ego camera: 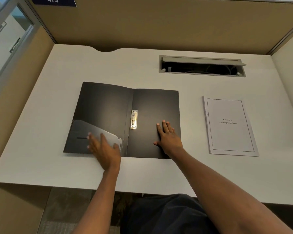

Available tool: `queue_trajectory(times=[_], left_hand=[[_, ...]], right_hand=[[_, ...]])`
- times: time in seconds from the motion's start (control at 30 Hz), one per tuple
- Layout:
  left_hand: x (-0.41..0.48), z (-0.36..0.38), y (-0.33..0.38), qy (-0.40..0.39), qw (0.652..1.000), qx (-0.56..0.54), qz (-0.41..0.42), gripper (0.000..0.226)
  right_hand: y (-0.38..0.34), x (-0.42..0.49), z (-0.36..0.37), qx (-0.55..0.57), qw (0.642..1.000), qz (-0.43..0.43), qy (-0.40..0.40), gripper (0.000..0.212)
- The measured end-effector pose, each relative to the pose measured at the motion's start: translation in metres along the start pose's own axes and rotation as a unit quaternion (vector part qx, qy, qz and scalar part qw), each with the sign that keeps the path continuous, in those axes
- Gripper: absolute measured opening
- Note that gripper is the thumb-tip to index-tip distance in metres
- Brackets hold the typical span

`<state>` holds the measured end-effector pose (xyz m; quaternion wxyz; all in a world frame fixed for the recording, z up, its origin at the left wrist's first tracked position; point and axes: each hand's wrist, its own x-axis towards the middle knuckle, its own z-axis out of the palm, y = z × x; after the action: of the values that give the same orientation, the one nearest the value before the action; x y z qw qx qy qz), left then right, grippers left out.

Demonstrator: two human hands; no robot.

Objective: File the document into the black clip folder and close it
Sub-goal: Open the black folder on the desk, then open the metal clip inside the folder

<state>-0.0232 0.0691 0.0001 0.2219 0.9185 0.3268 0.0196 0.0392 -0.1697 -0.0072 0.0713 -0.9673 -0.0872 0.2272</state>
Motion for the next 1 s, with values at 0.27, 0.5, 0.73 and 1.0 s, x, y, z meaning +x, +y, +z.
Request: queue_trajectory(times=[0.27,0.5,0.73,1.0], left_hand=[[0.035,0.010,0.048,-0.194,0.969,0.119,0.094,0.125],[0.038,0.007,0.073,-0.267,0.952,0.145,0.035,0.143],[0.039,0.013,0.073,-0.264,0.952,0.148,0.043,0.134],[0.041,0.021,0.068,-0.248,0.956,0.148,0.046,0.109]], right_hand=[[-0.001,-0.002,-0.005,0.009,1.000,0.004,-0.002,0.091],[-0.013,-0.002,-0.016,0.022,0.999,0.020,0.016,0.090],[-0.079,0.030,-0.037,0.185,0.978,0.048,0.081,0.090],[-0.103,0.052,-0.020,0.097,0.982,0.118,0.109,0.096]])
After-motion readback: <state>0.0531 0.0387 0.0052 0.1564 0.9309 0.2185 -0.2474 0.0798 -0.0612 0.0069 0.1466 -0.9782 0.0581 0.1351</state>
